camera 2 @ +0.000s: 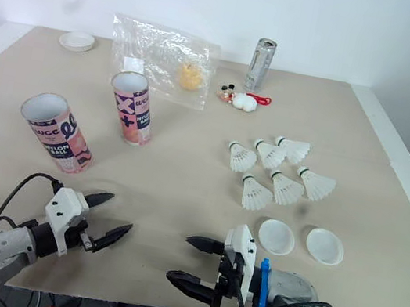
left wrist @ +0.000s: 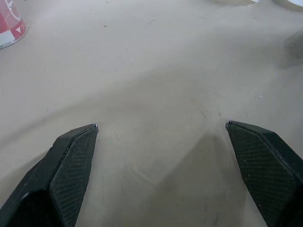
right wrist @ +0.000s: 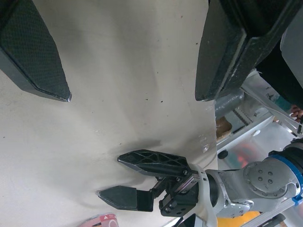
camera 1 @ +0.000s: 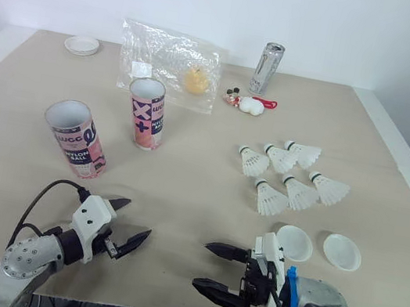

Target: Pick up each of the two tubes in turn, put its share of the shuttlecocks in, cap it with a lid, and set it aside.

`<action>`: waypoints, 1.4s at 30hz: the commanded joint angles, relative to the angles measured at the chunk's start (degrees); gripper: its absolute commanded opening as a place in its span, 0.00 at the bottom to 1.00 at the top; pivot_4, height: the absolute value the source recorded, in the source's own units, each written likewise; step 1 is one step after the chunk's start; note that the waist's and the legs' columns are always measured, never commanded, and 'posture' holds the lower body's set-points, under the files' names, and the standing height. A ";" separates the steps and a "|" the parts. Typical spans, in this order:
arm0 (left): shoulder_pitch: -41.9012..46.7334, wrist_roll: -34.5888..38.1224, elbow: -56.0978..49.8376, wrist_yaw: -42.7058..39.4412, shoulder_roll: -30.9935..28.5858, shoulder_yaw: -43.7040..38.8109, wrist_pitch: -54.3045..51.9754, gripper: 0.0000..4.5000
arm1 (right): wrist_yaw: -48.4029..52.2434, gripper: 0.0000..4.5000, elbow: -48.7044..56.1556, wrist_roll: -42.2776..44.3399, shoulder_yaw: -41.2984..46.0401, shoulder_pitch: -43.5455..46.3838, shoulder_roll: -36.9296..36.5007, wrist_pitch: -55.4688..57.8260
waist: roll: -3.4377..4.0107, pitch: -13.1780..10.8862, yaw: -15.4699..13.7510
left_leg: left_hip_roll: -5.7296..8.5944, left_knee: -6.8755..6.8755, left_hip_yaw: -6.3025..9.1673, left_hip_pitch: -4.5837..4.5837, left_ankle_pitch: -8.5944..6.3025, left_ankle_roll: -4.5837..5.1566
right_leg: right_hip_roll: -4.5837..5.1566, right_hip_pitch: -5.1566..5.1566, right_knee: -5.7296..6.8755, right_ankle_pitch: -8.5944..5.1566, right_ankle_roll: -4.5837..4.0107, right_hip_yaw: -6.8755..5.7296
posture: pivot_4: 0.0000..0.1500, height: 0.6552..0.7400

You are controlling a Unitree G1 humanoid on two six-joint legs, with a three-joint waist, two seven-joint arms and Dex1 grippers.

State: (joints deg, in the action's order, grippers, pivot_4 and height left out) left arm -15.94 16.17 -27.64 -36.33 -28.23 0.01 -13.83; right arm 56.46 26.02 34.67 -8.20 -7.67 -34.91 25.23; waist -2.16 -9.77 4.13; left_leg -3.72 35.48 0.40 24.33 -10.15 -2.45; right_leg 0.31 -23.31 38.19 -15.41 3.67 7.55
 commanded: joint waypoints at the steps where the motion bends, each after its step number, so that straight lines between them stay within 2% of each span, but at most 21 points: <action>1: 0.32 0.51 -1.53 -0.19 -0.66 -1.15 0.41 1.00 | 0.43 0.99 2.00 0.76 1.02 0.57 -0.20 -0.58 | 0.00 0.00 0.00 | 0.00 0.00 0.00 0.00 0.00 0.00 | 0.00 0.00 0.00 0.00 0.00 0.00 | 1.00 1.00; 23: 1.15 3.23 -0.53 -3.24 0.34 -1.93 3.71 1.00 | -0.36 0.99 1.73 2.38 2.22 3.18 0.52 0.21 | 0.00 0.00 0.00 | 0.00 0.00 0.00 0.00 0.00 0.00 | 0.00 0.00 0.00 0.00 0.00 0.00 | 1.00 1.00; 26: 0.13 4.19 -1.34 -3.69 0.66 -2.51 5.07 1.00 | -0.80 0.99 1.40 4.60 4.76 6.27 0.28 1.16 | 0.01 -0.01 0.06 | 0.00 0.01 0.00 0.00 0.00 0.00 | 0.00 0.01 0.00 0.02 0.00 0.00 | 1.00 1.00; 31: -2.96 4.46 -3.32 -5.44 -0.72 -2.74 7.29 1.00 | 2.90 0.99 -2.07 8.07 6.47 18.53 -1.85 5.21 | 0.00 -0.02 0.15 | -0.01 0.02 -0.02 -0.02 0.01 0.01 | -0.01 0.00 0.00 0.08 -0.01 0.00 | 1.00 1.00; 36: -5.20 6.33 -5.43 2.06 4.08 -6.79 5.94 1.00 | 8.73 0.99 -7.89 7.06 2.73 29.77 -0.94 6.14 | 0.00 -0.03 0.14 | -0.01 0.00 -0.02 0.00 0.01 0.01 | -0.02 0.00 0.00 0.04 0.00 0.00 | 1.00 1.00; 42: -9.22 -1.64 -8.88 16.85 13.76 -6.46 5.61 1.00 | 14.42 0.99 -20.96 0.75 -2.14 40.62 3.88 0.93 | -0.01 -0.03 0.20 | 0.00 0.01 -0.02 0.01 -0.01 0.04 | -0.04 0.04 0.00 0.06 0.09 0.01 | 1.00 1.00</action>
State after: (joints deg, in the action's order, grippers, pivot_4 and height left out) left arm -24.58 16.74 -33.58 -23.60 -15.73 -6.41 -8.02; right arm 69.08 7.14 36.72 -10.30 31.13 -31.58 28.28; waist -2.17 -9.80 4.33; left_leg -3.73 35.49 0.38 24.35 -10.16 -2.41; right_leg 0.27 -23.27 38.19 -15.35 3.75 7.58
